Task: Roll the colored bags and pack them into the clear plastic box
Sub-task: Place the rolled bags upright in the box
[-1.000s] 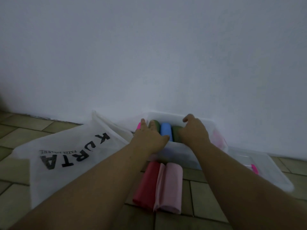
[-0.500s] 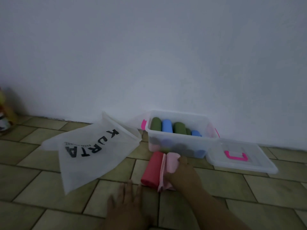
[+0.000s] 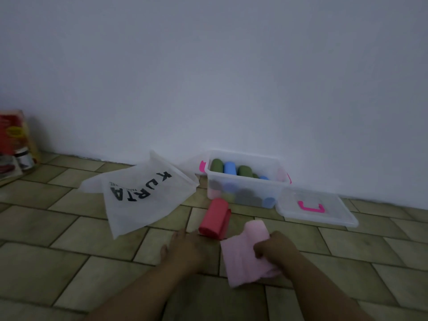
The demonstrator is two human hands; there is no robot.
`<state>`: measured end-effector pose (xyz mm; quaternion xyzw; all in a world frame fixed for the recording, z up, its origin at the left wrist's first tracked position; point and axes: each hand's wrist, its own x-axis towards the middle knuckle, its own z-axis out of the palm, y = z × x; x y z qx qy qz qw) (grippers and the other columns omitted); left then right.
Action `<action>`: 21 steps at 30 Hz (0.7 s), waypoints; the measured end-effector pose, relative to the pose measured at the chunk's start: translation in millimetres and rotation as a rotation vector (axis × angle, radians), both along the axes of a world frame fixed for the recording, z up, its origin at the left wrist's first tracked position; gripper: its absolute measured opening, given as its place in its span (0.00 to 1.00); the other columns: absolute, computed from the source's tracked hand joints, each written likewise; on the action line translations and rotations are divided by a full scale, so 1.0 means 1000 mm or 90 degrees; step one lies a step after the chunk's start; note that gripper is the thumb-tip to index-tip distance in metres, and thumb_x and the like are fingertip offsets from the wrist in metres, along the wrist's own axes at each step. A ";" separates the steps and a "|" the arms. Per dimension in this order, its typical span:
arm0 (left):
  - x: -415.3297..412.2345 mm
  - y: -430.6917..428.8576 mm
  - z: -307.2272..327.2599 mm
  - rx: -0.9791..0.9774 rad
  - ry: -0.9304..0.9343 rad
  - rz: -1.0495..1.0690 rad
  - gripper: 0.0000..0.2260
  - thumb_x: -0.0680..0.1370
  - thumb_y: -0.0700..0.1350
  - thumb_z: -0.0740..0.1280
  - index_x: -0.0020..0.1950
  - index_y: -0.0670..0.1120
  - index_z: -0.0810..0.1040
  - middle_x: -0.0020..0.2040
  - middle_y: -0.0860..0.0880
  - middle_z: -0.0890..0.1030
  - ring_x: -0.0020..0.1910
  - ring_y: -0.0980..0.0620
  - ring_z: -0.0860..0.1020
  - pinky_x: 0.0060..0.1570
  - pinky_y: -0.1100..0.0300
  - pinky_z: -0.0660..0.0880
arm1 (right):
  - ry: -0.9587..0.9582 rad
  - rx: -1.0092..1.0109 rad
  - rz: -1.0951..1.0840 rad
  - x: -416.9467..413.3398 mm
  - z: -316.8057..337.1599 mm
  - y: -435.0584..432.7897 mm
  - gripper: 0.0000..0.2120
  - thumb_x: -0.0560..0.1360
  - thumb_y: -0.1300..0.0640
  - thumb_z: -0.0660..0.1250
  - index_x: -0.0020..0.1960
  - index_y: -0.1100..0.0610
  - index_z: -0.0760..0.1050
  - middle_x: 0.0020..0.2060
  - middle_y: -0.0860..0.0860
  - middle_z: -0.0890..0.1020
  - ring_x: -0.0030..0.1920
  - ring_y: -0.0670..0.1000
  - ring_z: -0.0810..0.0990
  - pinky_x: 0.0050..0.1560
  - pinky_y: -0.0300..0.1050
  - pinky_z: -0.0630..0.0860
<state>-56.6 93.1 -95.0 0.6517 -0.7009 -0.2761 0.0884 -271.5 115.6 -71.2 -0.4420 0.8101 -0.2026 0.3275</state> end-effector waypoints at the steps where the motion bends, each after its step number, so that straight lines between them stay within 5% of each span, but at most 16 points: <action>1: -0.002 0.004 0.009 -0.023 0.125 0.039 0.22 0.75 0.53 0.64 0.68 0.51 0.68 0.72 0.44 0.67 0.68 0.47 0.67 0.68 0.48 0.64 | 0.023 -0.067 0.009 0.001 0.005 -0.002 0.21 0.67 0.59 0.70 0.57 0.60 0.70 0.49 0.55 0.76 0.47 0.54 0.76 0.42 0.46 0.78; 3: -0.011 0.019 0.031 0.112 0.435 0.076 0.14 0.75 0.55 0.65 0.57 0.50 0.76 0.57 0.45 0.80 0.53 0.48 0.78 0.55 0.52 0.75 | 0.135 -0.227 0.070 0.010 0.015 0.000 0.19 0.67 0.58 0.70 0.57 0.54 0.71 0.50 0.51 0.76 0.48 0.50 0.75 0.48 0.45 0.77; 5: -0.019 0.029 0.044 0.353 0.714 0.072 0.18 0.76 0.59 0.63 0.58 0.48 0.78 0.54 0.44 0.83 0.52 0.45 0.80 0.50 0.52 0.76 | 0.288 -0.393 0.183 0.027 0.020 0.012 0.18 0.66 0.58 0.71 0.54 0.50 0.73 0.47 0.46 0.76 0.46 0.45 0.72 0.48 0.42 0.76; 9: -0.009 0.020 0.046 0.442 0.859 0.203 0.21 0.77 0.56 0.64 0.60 0.40 0.77 0.54 0.39 0.81 0.53 0.40 0.79 0.57 0.43 0.75 | 0.494 -0.517 0.416 0.052 -0.001 0.040 0.20 0.59 0.53 0.73 0.50 0.48 0.72 0.43 0.47 0.78 0.40 0.48 0.75 0.39 0.40 0.72; 11: 0.002 0.018 0.038 0.374 0.794 0.241 0.17 0.78 0.48 0.64 0.61 0.38 0.76 0.54 0.38 0.81 0.53 0.39 0.80 0.59 0.41 0.74 | 0.550 -0.491 0.477 0.054 -0.019 0.049 0.20 0.60 0.46 0.74 0.51 0.46 0.75 0.43 0.48 0.79 0.40 0.49 0.78 0.38 0.42 0.77; 14: 0.014 0.014 0.021 0.245 0.701 0.248 0.13 0.75 0.42 0.68 0.59 0.43 0.75 0.48 0.40 0.82 0.45 0.42 0.80 0.49 0.49 0.77 | 0.556 -0.463 0.529 0.052 -0.033 0.059 0.18 0.63 0.44 0.69 0.52 0.43 0.76 0.48 0.49 0.81 0.46 0.50 0.81 0.46 0.45 0.78; 17: 0.013 0.007 0.019 0.079 0.332 0.091 0.12 0.71 0.48 0.70 0.53 0.53 0.73 0.50 0.50 0.78 0.46 0.53 0.78 0.46 0.56 0.77 | 0.486 -0.363 0.496 0.049 -0.035 0.069 0.28 0.56 0.41 0.71 0.56 0.41 0.75 0.56 0.51 0.79 0.56 0.53 0.80 0.53 0.49 0.77; 19: 0.008 0.002 0.011 0.008 0.058 -0.021 0.22 0.70 0.56 0.69 0.62 0.53 0.72 0.63 0.48 0.73 0.58 0.50 0.74 0.57 0.52 0.73 | 0.414 -0.258 0.418 0.055 -0.036 0.076 0.38 0.57 0.33 0.65 0.66 0.37 0.66 0.70 0.52 0.66 0.70 0.55 0.66 0.67 0.54 0.66; 21: 0.004 -0.002 -0.001 0.012 -0.082 -0.034 0.36 0.68 0.64 0.67 0.72 0.53 0.62 0.73 0.46 0.62 0.70 0.44 0.62 0.66 0.44 0.62 | 0.331 -0.171 0.351 0.069 -0.043 0.082 0.46 0.55 0.23 0.57 0.70 0.34 0.53 0.76 0.48 0.49 0.75 0.52 0.49 0.73 0.54 0.55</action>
